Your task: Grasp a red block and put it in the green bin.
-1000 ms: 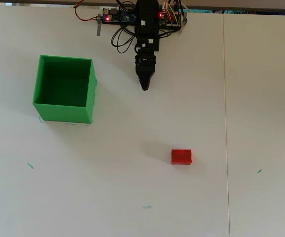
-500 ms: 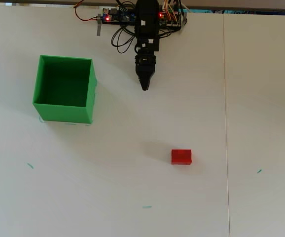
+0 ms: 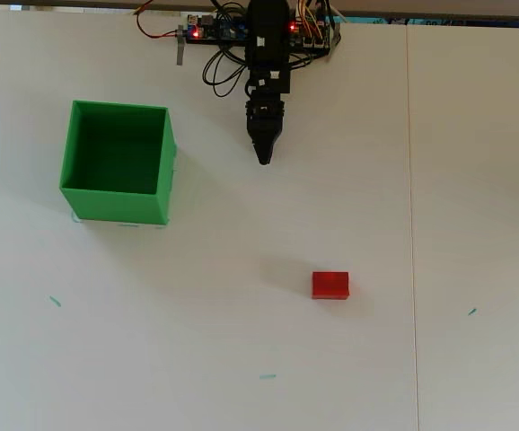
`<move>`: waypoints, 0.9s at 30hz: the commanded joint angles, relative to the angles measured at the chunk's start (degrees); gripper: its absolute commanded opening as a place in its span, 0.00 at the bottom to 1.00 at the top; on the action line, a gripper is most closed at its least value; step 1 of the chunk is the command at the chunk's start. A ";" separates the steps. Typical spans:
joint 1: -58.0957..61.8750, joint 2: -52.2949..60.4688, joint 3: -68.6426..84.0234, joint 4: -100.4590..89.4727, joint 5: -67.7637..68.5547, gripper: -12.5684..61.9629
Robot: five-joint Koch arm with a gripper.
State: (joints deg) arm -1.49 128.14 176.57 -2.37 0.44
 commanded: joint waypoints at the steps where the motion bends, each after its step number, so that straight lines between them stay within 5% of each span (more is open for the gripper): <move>1: 0.00 4.48 3.60 2.55 -0.09 0.63; 20: -0.35 4.57 3.60 2.55 -0.09 0.63; 27: -9.40 3.87 3.34 2.72 -0.18 0.63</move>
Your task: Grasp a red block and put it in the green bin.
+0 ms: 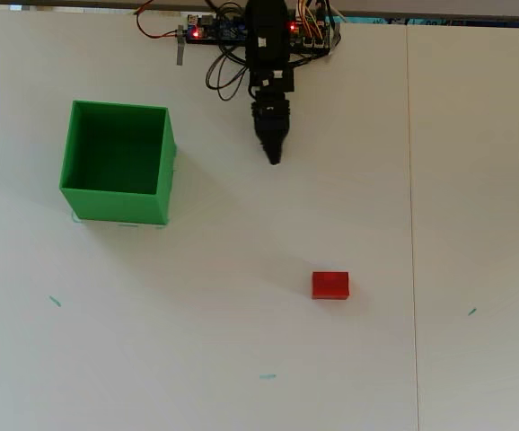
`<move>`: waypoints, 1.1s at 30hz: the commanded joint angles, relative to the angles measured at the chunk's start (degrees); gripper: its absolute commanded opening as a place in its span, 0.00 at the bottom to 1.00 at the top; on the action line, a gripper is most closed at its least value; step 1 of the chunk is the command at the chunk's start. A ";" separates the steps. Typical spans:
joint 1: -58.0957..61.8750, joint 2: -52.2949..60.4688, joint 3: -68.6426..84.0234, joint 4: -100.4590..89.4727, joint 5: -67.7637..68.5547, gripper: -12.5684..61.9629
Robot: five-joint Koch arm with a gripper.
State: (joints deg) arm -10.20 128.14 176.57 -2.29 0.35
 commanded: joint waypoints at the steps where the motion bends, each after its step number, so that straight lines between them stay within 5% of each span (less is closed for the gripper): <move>1: -0.79 2.81 2.20 2.64 0.00 0.63; 9: 4.22 -4.83 -19.51 2.20 -0.18 0.63; 16: 4.75 -15.47 -66.27 42.54 -0.70 0.63; 25: 6.06 -41.48 -107.58 57.13 -9.05 0.63; 33: 8.26 -44.91 -110.83 63.90 -7.56 0.63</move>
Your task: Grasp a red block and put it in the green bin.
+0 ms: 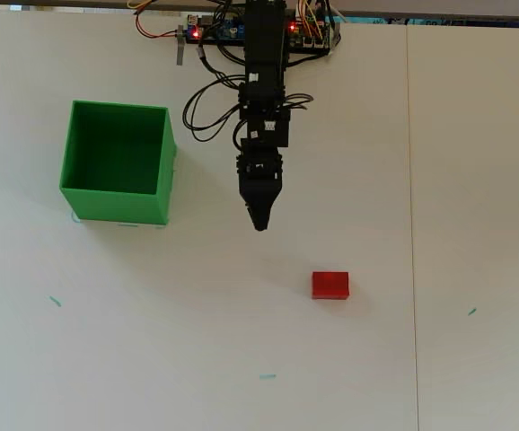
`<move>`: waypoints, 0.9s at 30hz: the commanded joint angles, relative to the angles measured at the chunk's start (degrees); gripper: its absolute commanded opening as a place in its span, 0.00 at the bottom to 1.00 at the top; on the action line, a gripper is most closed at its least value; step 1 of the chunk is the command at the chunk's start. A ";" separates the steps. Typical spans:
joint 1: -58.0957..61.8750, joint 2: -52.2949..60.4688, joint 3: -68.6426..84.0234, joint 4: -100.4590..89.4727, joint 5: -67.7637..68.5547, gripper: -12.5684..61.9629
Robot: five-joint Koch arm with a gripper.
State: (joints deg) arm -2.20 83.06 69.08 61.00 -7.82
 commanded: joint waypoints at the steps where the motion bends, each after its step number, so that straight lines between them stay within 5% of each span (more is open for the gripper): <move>1: 0.00 -2.20 -3.43 0.18 0.70 0.63; 19: -8.53 -29.88 -45.53 13.71 -5.89 0.65; 27: -16.88 -33.40 -43.51 24.70 -5.80 0.65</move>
State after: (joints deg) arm -18.02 47.72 28.04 83.85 -13.54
